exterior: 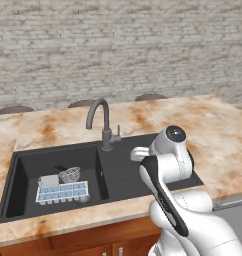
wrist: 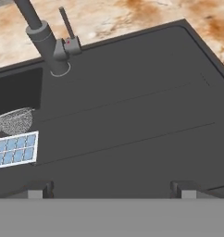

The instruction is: Pick the tupperware and strainer and place them in the sink. Then turn on the water.

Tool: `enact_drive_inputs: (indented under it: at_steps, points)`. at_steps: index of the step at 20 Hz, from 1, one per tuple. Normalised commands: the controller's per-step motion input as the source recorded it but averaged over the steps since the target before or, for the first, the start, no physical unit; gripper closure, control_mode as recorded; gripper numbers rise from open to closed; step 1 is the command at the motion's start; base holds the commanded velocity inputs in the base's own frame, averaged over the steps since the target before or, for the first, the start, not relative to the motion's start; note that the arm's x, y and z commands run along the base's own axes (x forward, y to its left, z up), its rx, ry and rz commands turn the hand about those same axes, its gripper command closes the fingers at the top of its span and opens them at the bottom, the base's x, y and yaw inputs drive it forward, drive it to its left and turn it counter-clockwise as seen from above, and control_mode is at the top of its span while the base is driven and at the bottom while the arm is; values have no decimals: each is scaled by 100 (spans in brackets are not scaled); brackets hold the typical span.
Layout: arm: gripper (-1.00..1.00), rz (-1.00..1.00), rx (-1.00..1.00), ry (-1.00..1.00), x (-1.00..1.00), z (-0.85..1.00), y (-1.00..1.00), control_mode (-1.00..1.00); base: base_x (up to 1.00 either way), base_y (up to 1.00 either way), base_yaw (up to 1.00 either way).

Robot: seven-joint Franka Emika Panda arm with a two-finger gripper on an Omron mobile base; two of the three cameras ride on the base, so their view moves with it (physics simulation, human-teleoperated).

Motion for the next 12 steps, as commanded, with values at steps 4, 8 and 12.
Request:
enact_drive_inputs:
  at_steps: [4,8,12]
  points:
    - [-100,0,0,0,0,0,0,-100,0,0,0]
    - [-100,0,0,0,0,0,0,-100,0,0,0]
    - [-100,12,0,-16,2,0,0,-100,0,0,0]
